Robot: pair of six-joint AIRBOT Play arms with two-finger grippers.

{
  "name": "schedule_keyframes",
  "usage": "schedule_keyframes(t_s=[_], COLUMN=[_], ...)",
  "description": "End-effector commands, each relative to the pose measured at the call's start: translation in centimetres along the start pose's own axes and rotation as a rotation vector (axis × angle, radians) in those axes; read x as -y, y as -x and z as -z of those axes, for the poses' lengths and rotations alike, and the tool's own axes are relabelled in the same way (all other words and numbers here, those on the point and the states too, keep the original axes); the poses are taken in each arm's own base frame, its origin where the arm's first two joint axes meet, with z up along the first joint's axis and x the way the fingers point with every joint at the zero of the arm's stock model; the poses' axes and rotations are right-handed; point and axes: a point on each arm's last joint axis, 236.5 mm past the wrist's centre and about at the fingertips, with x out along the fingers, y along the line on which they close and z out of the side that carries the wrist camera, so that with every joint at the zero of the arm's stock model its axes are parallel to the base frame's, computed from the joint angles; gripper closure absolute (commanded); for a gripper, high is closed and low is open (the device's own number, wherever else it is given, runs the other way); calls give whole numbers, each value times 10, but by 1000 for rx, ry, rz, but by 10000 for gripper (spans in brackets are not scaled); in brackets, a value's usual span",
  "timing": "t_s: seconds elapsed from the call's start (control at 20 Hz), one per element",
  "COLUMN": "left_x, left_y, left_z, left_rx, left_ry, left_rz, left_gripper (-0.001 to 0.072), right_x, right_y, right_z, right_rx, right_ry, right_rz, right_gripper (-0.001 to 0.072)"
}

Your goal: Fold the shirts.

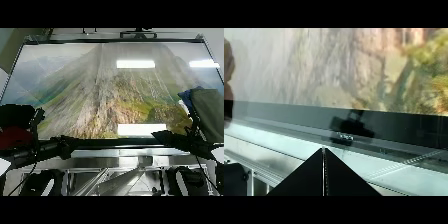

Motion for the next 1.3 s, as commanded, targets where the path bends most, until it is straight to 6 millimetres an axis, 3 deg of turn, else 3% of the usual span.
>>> schedule_keyframes(t_s=[0.0,0.25,0.3,0.35,0.4,0.45,0.5,0.6,0.7,0.8,0.9,1.0,1.15,1.25], left_x=[0,-2,-6,-15,-26,-39,-56,-102,-151,-202,-253,-307,-381,-428], left_y=[0,0,0,1,2,7,16,54,113,175,224,258,274,271], left_z=[0,-2,-3,-6,-11,-18,-30,-66,-106,-125,-122,-110,-102,-96], left_rx=[1,10,15,25,46,69,102,156,199,202,184,174,168,130], left_ry=[0,-4,-10,-23,-42,-57,-33,-51,-14,151,384,563,703,754], left_rz=[-1,-10,-27,-63,-113,-176,-264,-523,-791,-993,-1092,-1141,-1142,-1133], left_gripper=[685,683,638,388,265,45,-10,-12,-12,-12,-12,-12,-12,-12], right_x=[0,0,0,0,0,0,0,0,0,0,0,0,0,0], right_y=[0,0,0,0,0,0,0,0,0,0,0,0,0,0], right_z=[0,1,0,1,0,0,0,1,0,0,0,0,0,0], right_rx=[-1,-2,-1,-2,-1,-1,-1,-2,-1,-1,-1,-1,-1,-1], right_ry=[0,0,0,0,1,0,0,0,0,0,0,0,1,1], right_rz=[0,0,0,0,-1,0,0,0,0,0,0,0,-1,-1], right_gripper=[692,692,692,692,692,692,692,692,692,692,692,692,692,692])
